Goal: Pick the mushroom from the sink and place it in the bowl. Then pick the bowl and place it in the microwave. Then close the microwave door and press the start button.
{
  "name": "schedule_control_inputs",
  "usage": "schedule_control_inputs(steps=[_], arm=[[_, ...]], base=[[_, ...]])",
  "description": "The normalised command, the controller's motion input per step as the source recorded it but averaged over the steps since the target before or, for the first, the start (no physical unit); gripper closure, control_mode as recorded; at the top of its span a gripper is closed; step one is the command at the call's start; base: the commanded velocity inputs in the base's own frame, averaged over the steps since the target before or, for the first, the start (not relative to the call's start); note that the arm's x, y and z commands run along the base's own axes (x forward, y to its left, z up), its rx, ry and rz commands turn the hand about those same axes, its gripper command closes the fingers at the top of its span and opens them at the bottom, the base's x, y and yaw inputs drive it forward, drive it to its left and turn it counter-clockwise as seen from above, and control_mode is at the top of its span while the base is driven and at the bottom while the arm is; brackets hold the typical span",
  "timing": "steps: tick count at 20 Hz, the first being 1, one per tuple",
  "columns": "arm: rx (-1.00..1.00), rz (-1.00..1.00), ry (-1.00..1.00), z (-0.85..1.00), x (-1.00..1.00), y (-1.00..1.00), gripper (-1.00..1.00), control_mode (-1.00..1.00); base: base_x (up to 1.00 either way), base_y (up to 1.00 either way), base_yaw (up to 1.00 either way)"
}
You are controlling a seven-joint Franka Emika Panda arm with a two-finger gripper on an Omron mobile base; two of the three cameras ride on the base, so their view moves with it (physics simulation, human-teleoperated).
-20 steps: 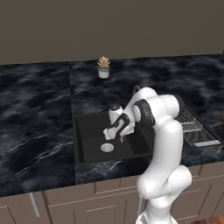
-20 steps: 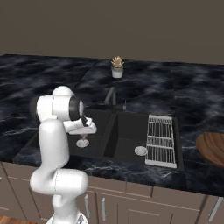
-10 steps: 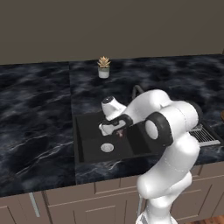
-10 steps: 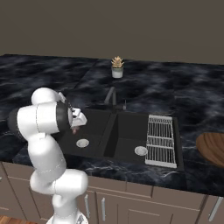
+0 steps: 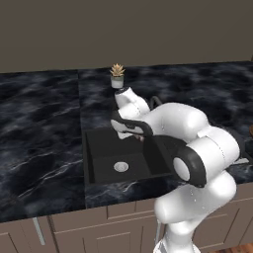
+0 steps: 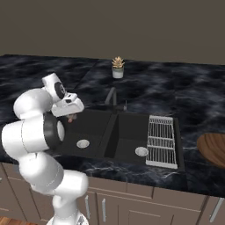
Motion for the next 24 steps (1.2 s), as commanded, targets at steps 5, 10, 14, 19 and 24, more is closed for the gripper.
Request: schedule_control_inputs(steps=[5,10,14,19,24], arm=[[-0.07,-0.08,0.00,1.00,-0.65,-0.37,1.00,-1.00],[-0.01,-0.01,0.00,0.77,-0.38,-0.74,1.00,-1.00],[0.00,-0.01,0.00,0.42,-0.48,-0.92,1.00,-1.00],[0.00,-0.03,0.03,0.10,-0.38,-1.00,1.00,-1.00],[0.00,-0.04,0.08,0.00,-0.11,-1.00,1.00,-1.00]], base=[[0.00,0.00,0.00],[0.00,0.00,0.00],[0.00,0.00,0.00],[0.00,0.00,0.00],[0.00,0.00,0.00]])
